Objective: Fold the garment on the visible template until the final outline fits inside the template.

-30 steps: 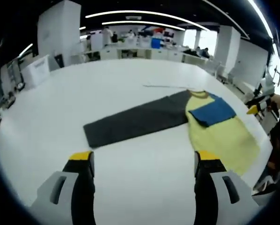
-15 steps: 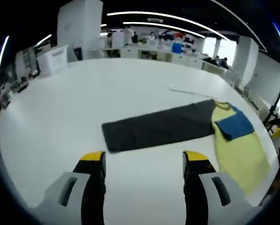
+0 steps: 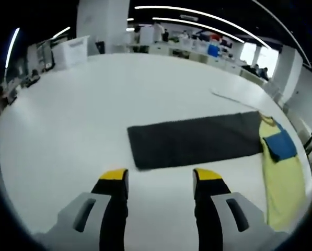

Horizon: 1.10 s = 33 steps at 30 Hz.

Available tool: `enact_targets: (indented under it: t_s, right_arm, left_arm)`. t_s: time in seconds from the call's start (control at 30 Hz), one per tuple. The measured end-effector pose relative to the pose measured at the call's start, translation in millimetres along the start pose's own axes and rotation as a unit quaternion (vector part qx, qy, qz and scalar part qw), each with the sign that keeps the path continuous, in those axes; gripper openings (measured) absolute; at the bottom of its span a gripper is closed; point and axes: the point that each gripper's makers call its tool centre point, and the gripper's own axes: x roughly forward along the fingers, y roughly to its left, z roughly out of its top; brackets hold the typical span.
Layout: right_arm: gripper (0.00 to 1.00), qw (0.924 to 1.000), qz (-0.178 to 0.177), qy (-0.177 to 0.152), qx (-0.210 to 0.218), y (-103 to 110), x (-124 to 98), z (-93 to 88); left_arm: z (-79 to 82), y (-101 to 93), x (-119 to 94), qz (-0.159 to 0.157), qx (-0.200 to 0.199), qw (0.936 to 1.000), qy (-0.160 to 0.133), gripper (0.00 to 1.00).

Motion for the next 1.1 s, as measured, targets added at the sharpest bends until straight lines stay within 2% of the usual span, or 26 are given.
enact_targets:
  t_s: [0.1, 0.17, 0.43, 0.47, 0.5, 0.6, 0.83, 0.97, 1.1]
  right_arm:
    - [0.98, 1.0, -0.006, 0.007, -0.001, -1.5, 0.7, -6.9]
    - [0.97, 0.9999, -0.009, 0.009, -0.002, -2.1, 0.7, -9.7]
    - [0.95, 0.9998, -0.016, 0.007, 0.004, -2.9, -0.6, -12.3]
    - [0.94, 0.9998, -0.017, 0.008, 0.004, -3.2, -0.8, -12.5]
    - [0.94, 0.9998, -0.019, 0.008, 0.006, -3.8, -1.1, -12.7]
    - [0.93, 0.9996, -0.027, 0.009, 0.001, -4.4, -3.0, -13.8]
    - [0.93, 0.9996, -0.026, 0.009, 0.0, -0.2, -4.5, -16.1]
    - [0.93, 0.9995, -0.029, 0.01, -0.002, 1.7, -5.2, -17.9]
    - [0.93, 0.9995, -0.027, 0.014, 0.004, 2.3, -3.3, -23.0]
  left_arm:
    - [-1.6, 1.3, 5.2, 0.004, -0.016, 0.9999, 0.004, 0.41]
    - [0.0, 3.6, 9.4, 0.008, -0.012, 0.9999, 0.002, 0.39]
    - [-5.6, 11.5, 23.2, 0.022, -0.034, 0.9991, 0.013, 0.28]
    - [6.7, 16.4, 25.5, 0.031, -0.02, 0.9991, -0.02, 0.26]
    - [0.7, 17.1, 23.1, 0.033, -0.031, 0.999, 0.001, 0.24]
    - [1.4, 19.7, 22.6, 0.04, -0.053, 0.9978, -0.004, 0.19]
    - [0.5, 23.9, 20.8, 0.065, -0.036, 0.9972, 0.008, 0.09]
    - [1.5, 24.2, 21.1, 0.074, -0.036, 0.9965, 0.013, 0.08]
    - [2.5, 20.2, 24.8, 0.065, -0.04, 0.997, 0.012, 0.02]
